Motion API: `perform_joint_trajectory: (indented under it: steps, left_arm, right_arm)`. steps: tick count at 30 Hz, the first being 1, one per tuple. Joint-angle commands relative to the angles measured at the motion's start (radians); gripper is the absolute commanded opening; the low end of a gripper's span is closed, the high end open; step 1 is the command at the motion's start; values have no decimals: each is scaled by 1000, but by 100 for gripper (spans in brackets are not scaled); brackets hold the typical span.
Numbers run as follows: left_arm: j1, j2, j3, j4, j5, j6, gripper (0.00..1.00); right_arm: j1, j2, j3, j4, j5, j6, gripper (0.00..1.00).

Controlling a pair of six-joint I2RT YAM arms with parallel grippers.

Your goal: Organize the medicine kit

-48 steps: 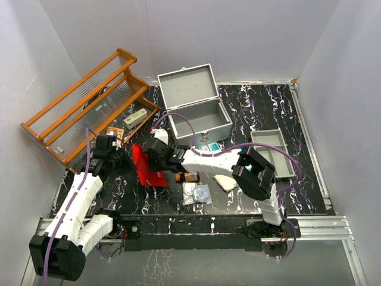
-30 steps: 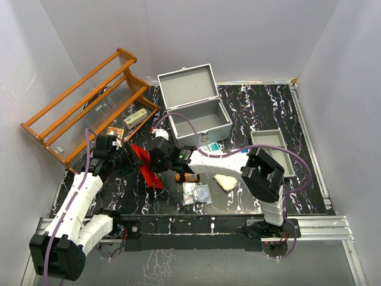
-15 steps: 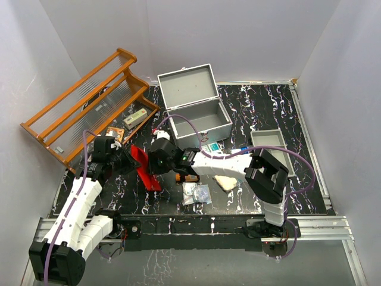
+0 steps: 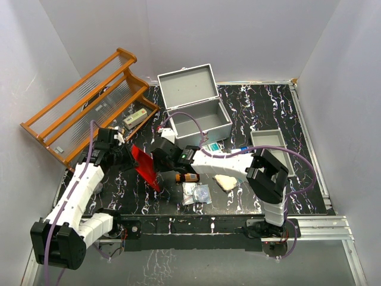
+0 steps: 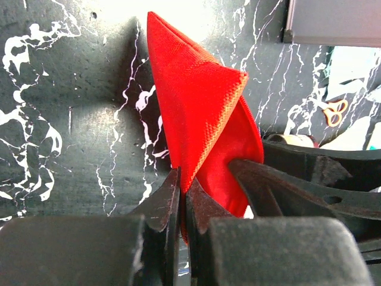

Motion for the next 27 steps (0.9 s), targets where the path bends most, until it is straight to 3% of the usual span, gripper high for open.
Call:
perform_joint_trajectory:
  steps: [1,7,11,13,16,22,27]
  left_arm:
    - [2,33,55,-38,12,80,0]
    - [1,62,65,-8,137,144,1]
    - [2,40,29,31,183,109,28]
    - [2,24,2,50,196,80,34]
    - [2,2,-46,93,248,34,36]
    - [2,-3,-92,84,253,6,30]
    - [1,0,-47,21,195,53,2]
  right_arm:
    - [-3,-62,28,-45,105,24,36]
    - [-7,-67,-28,21,35,14,18]
    - [-9,-106,-87,106,28,45,7]
    - [-9,-114,-90,116,33,54,3]
    - [-9,-119,-98,122,41,104,0]
    - [-9,-126,-108,120,60,127,0]
    - [-9,-141,-133,94,117,149,0]
